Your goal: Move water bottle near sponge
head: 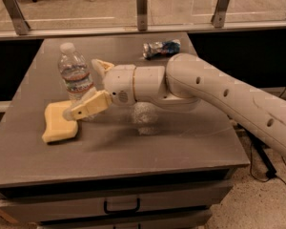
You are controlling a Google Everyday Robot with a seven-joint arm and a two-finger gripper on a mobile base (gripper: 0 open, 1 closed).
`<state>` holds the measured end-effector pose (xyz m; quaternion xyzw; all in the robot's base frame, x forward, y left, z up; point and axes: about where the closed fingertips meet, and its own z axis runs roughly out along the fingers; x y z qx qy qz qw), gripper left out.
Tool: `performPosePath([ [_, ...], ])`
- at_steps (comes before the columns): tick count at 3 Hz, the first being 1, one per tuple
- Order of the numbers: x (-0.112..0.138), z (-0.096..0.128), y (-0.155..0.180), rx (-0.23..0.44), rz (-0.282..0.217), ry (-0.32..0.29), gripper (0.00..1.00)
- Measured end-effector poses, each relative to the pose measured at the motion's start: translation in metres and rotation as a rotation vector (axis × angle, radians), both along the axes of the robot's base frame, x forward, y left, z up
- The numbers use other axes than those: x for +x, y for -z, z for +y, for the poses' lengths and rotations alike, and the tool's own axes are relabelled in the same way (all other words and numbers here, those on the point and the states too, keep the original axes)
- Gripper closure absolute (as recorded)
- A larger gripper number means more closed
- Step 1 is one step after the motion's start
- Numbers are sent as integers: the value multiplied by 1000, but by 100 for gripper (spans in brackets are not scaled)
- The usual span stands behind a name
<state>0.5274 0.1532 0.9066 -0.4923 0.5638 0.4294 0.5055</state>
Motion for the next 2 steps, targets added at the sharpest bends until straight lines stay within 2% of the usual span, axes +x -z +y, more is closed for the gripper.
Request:
performPosePath([
  [1, 3, -33, -9, -24, -21, 73, 0],
  [2, 1, -81, -30, -32, -54, 195, 0],
])
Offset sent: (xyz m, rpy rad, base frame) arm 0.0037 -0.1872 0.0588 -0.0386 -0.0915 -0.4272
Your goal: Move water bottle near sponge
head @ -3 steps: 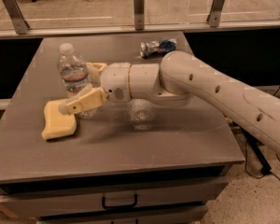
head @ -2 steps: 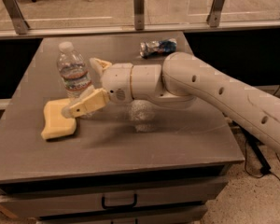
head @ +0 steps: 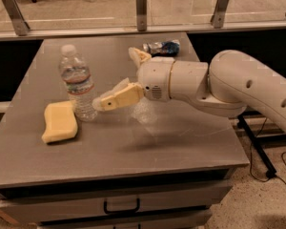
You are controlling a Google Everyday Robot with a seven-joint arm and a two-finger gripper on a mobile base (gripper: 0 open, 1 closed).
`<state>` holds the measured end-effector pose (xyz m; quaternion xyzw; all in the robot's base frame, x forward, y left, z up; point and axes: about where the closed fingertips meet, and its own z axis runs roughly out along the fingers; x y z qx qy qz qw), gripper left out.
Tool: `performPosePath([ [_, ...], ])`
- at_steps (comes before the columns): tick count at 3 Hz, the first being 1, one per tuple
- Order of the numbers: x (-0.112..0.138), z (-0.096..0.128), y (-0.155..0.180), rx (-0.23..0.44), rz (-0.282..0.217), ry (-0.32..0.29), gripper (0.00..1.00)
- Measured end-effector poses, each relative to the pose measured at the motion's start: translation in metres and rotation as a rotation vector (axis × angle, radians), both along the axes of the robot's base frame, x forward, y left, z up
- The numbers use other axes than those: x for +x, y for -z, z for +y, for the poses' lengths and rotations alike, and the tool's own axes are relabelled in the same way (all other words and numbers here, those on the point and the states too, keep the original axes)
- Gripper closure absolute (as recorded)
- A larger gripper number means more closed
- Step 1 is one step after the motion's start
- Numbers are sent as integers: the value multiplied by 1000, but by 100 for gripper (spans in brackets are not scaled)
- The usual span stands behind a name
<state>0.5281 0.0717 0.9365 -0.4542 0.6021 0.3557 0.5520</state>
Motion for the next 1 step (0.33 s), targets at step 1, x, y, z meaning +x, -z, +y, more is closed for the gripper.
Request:
performPosePath([
  [1, 1, -22, -2, -1, -2, 43, 0],
])
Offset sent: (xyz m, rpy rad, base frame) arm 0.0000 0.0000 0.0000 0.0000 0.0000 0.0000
